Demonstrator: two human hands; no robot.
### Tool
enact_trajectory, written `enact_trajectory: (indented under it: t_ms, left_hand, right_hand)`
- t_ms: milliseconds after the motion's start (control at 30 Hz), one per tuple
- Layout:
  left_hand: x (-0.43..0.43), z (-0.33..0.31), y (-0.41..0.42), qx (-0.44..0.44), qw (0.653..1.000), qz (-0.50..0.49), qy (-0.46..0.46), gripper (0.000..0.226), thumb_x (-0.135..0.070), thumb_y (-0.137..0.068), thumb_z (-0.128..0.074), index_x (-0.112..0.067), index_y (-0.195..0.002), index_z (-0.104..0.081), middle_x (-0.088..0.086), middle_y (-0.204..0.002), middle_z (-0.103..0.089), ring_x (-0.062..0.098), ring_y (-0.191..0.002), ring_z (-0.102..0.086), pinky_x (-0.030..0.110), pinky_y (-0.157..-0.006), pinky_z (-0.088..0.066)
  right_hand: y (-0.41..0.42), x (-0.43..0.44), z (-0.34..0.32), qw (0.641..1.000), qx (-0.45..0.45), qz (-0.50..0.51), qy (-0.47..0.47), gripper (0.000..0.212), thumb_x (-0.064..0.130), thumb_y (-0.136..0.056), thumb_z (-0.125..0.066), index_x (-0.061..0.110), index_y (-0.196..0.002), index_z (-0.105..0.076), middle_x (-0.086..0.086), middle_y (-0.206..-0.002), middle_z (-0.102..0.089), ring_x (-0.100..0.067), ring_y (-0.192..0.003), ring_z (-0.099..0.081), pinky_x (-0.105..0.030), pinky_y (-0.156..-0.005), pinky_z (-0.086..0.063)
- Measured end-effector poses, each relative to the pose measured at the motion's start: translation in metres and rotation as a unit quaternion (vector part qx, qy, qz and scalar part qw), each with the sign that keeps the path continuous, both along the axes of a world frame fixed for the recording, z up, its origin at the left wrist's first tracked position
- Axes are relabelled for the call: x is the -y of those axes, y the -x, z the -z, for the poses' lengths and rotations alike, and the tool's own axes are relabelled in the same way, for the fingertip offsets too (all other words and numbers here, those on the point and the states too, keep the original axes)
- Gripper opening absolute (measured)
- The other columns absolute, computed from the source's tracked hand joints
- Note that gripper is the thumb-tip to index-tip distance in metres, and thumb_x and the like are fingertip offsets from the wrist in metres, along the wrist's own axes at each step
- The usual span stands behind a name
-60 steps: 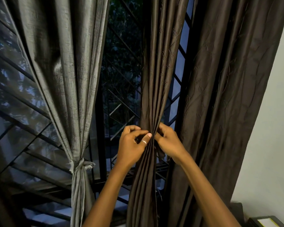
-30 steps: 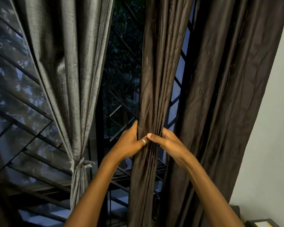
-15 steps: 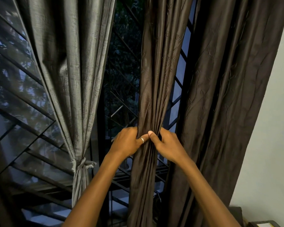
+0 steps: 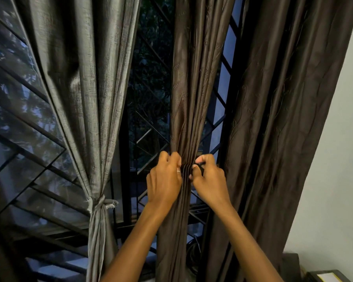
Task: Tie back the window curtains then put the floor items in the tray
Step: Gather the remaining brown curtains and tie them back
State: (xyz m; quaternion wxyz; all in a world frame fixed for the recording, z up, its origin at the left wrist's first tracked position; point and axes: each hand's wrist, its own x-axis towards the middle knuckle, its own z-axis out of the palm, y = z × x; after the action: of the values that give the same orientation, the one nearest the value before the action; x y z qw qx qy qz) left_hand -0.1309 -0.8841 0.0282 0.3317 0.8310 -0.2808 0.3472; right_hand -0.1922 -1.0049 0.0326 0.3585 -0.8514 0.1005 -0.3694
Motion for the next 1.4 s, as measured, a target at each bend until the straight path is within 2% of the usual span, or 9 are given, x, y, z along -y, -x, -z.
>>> enact_trajectory:
  t_ms: [133,300,600,767,867,1000,1167,1267,1400]
  left_hand:
    - [0.0,-0.001,-0.007,-0.008,0.996,0.082,0.045,0.012,-0.029,-0.099,-0.057,-0.018,-0.102,-0.063,-0.002,-0.093,-0.056,0.018,-0.074,-0.058,0.039,-0.061,-0.05]
    - [-0.006,0.002,-0.017,-0.133,0.962,0.19,0.145,0.035,-0.049,-0.105,-0.036,-0.026,-0.089,-0.058,-0.007,-0.083,-0.061,0.006,-0.073,-0.063,0.041,-0.066,-0.057]
    - [-0.024,0.007,-0.02,-0.175,0.953,0.248,0.014,0.036,-0.036,-0.088,-0.057,-0.037,-0.123,-0.049,-0.016,-0.115,-0.062,-0.003,-0.1,-0.061,0.023,-0.082,-0.053]
    - [-0.022,0.004,-0.016,-0.087,0.969,0.231,0.017,0.022,-0.024,-0.098,-0.059,-0.024,-0.12,-0.056,-0.007,-0.114,-0.065,0.003,-0.098,-0.062,0.025,-0.081,-0.053]
    - [-0.023,-0.001,-0.015,-0.103,0.967,0.231,0.02,0.01,-0.014,-0.101,-0.051,-0.016,-0.107,-0.059,-0.003,-0.1,-0.066,0.01,-0.084,-0.065,0.038,-0.073,-0.055]
    - [-0.02,-0.011,-0.008,-0.186,0.957,0.214,0.065,0.015,-0.024,-0.104,-0.05,-0.014,-0.097,-0.06,-0.003,-0.087,-0.071,0.005,-0.072,-0.065,0.03,-0.063,-0.053]
    - [-0.016,-0.025,-0.009,-0.279,0.94,0.177,0.083,0.025,-0.029,-0.104,-0.051,-0.012,-0.091,-0.062,0.003,-0.079,-0.069,0.019,-0.074,-0.065,0.037,-0.067,-0.05]
    - [-0.014,-0.028,-0.011,-0.284,0.942,0.164,0.073,0.026,-0.03,-0.103,-0.052,-0.013,-0.086,-0.062,-0.003,-0.071,-0.063,0.012,-0.066,-0.059,0.029,-0.058,-0.042]
    - [-0.013,-0.027,-0.012,-0.289,0.94,0.165,0.078,0.028,-0.031,-0.103,-0.051,-0.014,-0.083,-0.058,0.0,-0.071,-0.063,0.013,-0.064,-0.059,0.029,-0.059,-0.045]
  right_hand:
    - [0.001,0.0,-0.002,0.989,0.016,-0.068,-0.129,0.013,0.025,-0.1,-0.055,0.034,-0.097,-0.063,0.008,-0.081,-0.073,-0.012,-0.072,-0.069,-0.044,-0.069,-0.06]
    - [0.001,-0.002,-0.008,0.947,0.012,-0.146,-0.287,0.029,0.022,-0.104,-0.043,0.027,-0.102,-0.072,0.001,-0.1,-0.076,-0.019,-0.101,-0.07,-0.037,-0.07,-0.057]
    - [0.002,-0.009,-0.01,0.93,0.004,-0.175,-0.324,0.033,0.018,-0.107,-0.038,0.016,-0.118,-0.069,-0.006,-0.113,-0.073,-0.015,-0.11,-0.066,-0.042,-0.088,-0.055]
    - [0.002,-0.014,-0.008,0.939,-0.007,-0.182,-0.293,0.032,0.013,-0.102,-0.041,0.022,-0.117,-0.067,0.004,-0.106,-0.073,-0.009,-0.108,-0.066,-0.037,-0.091,-0.052]
    - [0.0,-0.014,0.0,0.939,0.009,-0.193,-0.285,0.024,0.013,-0.103,-0.048,0.023,-0.12,-0.061,0.006,-0.107,-0.075,-0.004,-0.103,-0.069,-0.024,-0.081,-0.054]
    - [-0.002,-0.012,0.016,0.956,0.025,-0.187,-0.225,0.031,0.008,-0.093,-0.062,0.028,-0.114,-0.051,0.011,-0.114,-0.071,0.0,-0.106,-0.067,-0.019,-0.082,-0.055]
    - [-0.002,-0.015,0.025,0.992,-0.034,-0.122,0.007,0.037,0.054,-0.076,-0.071,0.04,-0.104,-0.052,0.021,-0.118,-0.061,0.007,-0.107,-0.056,-0.01,-0.08,-0.047]
    - [-0.006,-0.02,0.026,0.992,-0.027,-0.085,0.086,0.038,0.057,-0.074,-0.063,0.037,-0.104,-0.05,0.015,-0.117,-0.059,-0.001,-0.107,-0.053,-0.02,-0.081,-0.05]
    - [-0.005,-0.02,0.027,0.988,0.017,-0.044,0.146,0.026,0.027,-0.092,-0.067,0.026,-0.114,-0.054,0.006,-0.112,-0.064,-0.012,-0.106,-0.06,-0.035,-0.082,-0.055]
